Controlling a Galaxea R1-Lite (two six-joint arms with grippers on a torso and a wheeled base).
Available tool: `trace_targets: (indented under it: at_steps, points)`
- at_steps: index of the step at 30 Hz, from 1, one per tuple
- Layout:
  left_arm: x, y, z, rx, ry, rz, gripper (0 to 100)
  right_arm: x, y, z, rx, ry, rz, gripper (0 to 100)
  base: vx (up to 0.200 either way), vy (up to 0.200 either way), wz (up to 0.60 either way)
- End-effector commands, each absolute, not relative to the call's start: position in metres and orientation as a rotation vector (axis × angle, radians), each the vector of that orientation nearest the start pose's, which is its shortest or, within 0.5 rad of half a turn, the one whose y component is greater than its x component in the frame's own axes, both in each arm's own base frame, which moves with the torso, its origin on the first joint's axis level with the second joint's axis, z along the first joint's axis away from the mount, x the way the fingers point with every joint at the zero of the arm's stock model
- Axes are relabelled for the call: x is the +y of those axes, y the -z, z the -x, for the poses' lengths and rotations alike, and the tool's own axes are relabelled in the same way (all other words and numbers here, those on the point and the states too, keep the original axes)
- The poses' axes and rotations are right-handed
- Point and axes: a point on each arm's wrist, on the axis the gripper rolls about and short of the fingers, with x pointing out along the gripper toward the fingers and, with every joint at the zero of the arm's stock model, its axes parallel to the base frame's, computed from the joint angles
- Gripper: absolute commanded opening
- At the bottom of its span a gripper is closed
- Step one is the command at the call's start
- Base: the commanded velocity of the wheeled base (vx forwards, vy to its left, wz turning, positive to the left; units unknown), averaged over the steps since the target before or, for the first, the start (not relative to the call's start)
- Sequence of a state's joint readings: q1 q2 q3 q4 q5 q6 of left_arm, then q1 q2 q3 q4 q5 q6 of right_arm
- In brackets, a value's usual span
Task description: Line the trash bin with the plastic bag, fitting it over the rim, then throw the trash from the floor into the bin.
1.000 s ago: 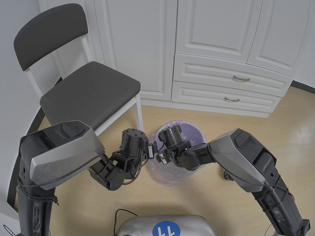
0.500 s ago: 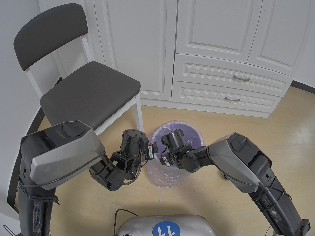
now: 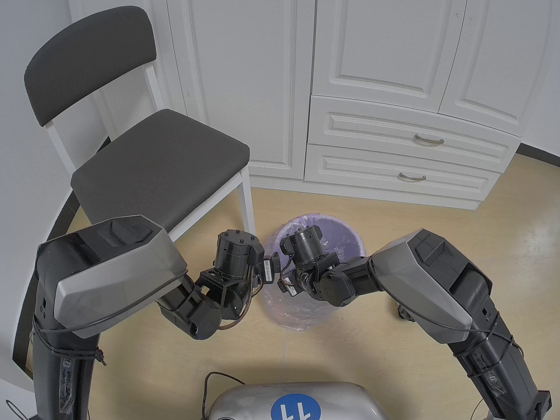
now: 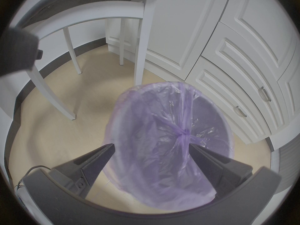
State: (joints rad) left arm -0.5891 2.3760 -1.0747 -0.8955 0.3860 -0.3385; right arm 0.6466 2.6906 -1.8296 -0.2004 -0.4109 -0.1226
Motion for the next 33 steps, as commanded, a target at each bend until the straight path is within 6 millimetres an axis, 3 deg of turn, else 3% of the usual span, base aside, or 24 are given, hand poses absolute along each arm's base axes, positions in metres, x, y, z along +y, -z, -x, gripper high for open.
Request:
trace_targets:
  at_steps: [1, 7, 13, 19, 24, 33]
  points:
    - [-0.231, -0.021, -0.361, 0.385, 0.137, 0.145, 100, 0.311, 0.007, -0.416, 0.549, -0.275, 0.452, 100, 0.000, 0.000, 0.00]
    - [-0.231, -0.022, -0.361, 0.384, 0.137, 0.144, 100, 0.316, 0.005, -0.408, 0.552, -0.289, 0.467, 100, 0.000, 0.000, 0.00]
    - [-0.231, -0.021, -0.361, 0.385, 0.137, 0.143, 100, 0.309, 0.015, -0.414, 0.566, -0.268, 0.492, 100, 0.000, 0.000, 0.00]
    - [-0.231, -0.021, -0.361, 0.385, 0.137, 0.143, 100, 0.286, 0.056, -0.433, 0.619, -0.189, 0.559, 100, 0.000, 0.000, 0.00]
    - [-0.231, -0.021, -0.361, 0.385, 0.137, 0.143, 100, 0.284, 0.053, -0.442, 0.594, -0.170, 0.551, 100, 0.000, 0.000, 0.00]
    - [-0.231, -0.022, -0.361, 0.383, 0.137, 0.146, 100, 0.281, 0.054, -0.440, 0.609, -0.186, 0.625, 100, 0.000, 0.000, 0.00]
